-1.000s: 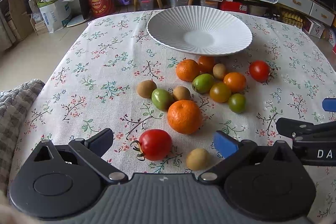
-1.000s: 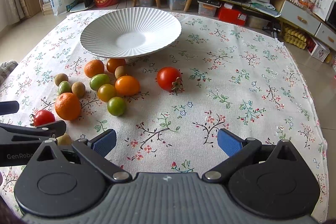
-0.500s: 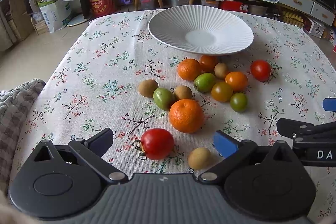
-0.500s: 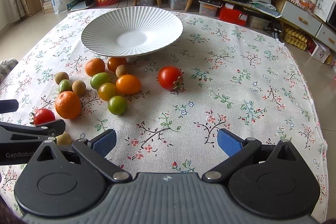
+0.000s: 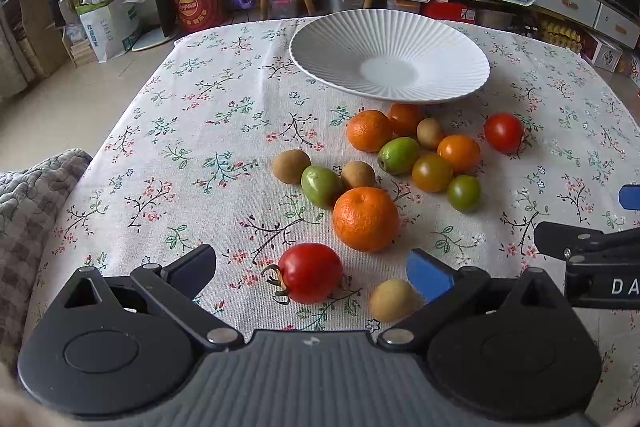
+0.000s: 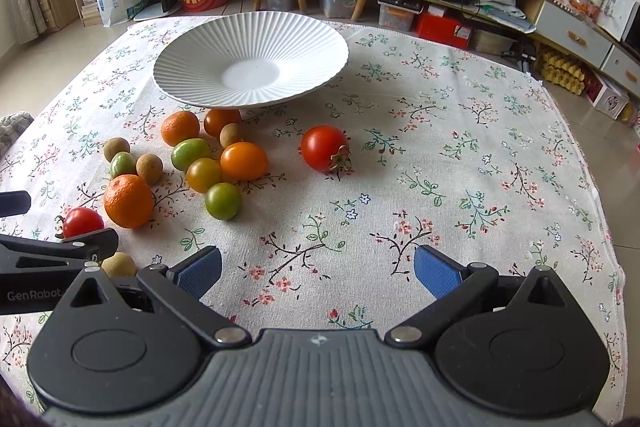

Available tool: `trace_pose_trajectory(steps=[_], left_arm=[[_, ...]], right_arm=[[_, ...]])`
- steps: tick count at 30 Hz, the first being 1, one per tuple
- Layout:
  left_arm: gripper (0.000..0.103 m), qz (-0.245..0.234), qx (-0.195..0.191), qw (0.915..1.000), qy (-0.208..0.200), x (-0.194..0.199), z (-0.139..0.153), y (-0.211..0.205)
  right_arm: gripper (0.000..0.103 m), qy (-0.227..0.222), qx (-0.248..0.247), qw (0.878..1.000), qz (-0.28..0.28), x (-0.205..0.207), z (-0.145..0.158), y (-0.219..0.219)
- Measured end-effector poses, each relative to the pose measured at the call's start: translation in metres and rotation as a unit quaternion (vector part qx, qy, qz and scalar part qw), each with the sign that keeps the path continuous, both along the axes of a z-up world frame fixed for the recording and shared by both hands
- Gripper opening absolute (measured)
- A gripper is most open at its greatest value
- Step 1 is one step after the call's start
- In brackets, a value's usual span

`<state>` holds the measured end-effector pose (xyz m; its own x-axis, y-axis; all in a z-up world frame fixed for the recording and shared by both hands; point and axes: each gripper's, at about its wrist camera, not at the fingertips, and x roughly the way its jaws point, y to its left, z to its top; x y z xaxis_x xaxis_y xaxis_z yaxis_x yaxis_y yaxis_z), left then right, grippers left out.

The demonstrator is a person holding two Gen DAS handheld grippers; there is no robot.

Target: Organize fruits

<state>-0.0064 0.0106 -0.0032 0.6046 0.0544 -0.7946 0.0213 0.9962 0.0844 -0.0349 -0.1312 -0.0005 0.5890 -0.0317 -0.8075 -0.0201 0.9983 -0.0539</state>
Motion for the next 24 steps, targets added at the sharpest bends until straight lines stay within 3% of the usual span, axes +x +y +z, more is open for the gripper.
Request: trace_pose_trajectory(steps=[14,20,24], left_arm=[[0.096,-0.002,-0.001,1.0,-0.008,-0.002,-0.003,0.009],[0.096,-0.022,0.003,0.9982,-0.056,-0.01,-0.002,0.019],[0.096,-0.039,-0.012,0.9977,-0.054,-0.009,-0.006,0.024]], right_arm=[[0.103,-0.007,0.013,1.0,0.008,0.004,-0.002,0.005],[0.103,-0.002,0.042,0.999,0.02,0.007,-0.012,0.005],[0.103,0.007,0.053,0.998,0.026,0.01,-0.02,0.006]])
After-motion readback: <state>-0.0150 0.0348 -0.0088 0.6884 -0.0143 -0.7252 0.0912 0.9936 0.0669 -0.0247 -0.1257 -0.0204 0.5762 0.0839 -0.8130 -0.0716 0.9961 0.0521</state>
